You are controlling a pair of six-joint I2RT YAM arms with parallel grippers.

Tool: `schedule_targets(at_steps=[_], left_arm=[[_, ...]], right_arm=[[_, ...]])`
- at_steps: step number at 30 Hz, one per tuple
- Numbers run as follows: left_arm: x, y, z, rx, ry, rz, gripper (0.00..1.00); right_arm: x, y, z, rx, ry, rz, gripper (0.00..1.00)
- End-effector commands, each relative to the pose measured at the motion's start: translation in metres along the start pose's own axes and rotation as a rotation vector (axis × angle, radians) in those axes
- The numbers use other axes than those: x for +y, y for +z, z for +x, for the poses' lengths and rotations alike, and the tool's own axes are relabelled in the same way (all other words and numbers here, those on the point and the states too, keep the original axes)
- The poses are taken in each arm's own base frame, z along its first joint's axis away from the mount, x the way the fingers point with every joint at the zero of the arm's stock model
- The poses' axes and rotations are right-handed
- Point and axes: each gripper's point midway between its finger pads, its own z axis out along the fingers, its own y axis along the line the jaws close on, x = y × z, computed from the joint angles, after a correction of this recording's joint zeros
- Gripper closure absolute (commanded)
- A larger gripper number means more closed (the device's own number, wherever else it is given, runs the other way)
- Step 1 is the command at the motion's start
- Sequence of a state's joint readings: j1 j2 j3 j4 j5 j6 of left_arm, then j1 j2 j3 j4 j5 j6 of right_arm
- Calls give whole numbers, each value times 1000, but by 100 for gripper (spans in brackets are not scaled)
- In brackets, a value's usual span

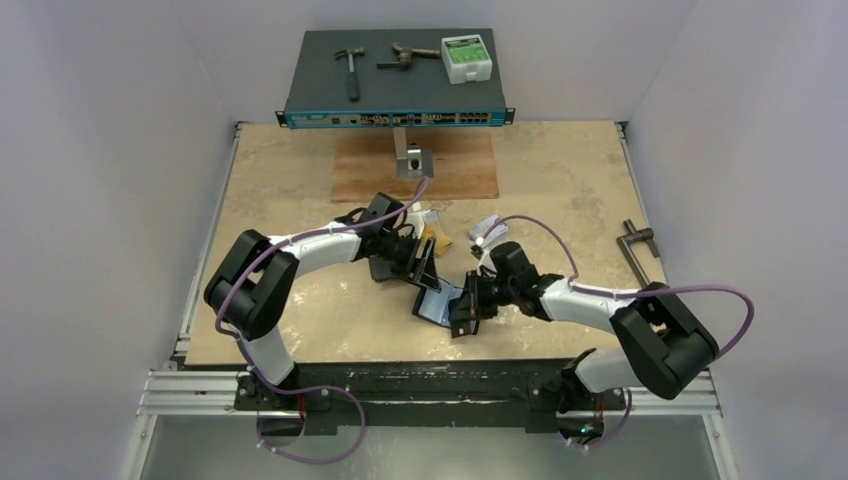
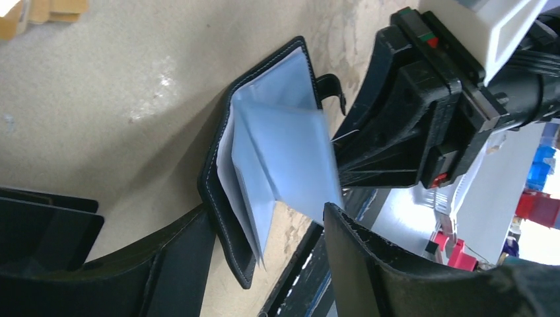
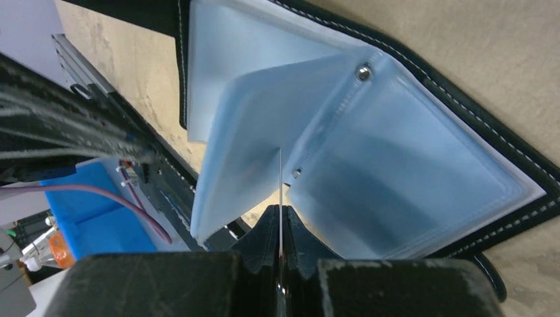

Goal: Put the credit cards into the card holder
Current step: Insert the credit card into the card holder.

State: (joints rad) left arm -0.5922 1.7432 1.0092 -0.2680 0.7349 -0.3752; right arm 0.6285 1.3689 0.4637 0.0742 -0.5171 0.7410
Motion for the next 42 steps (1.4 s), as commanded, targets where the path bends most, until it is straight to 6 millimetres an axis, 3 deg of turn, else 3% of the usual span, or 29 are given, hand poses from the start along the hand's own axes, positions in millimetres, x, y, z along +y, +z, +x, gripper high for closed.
schedule_targets(at_steps=[1,15,33,42], left_arm=[[-22,-5,-11,-32,28,92,41],[-7,-3,-16,-40,67,2,59],[-38,3,-6,11,85,127,54],[-34,3,-1,20,98,113,57]], right_arm=[[29,2,-23,-44,-56,-87,100],[7,-9,-2,-21,-58,-8,100],[15,3,-12,-27,-43,-53,100],[15,4,-13,-24,-45,-50,100]])
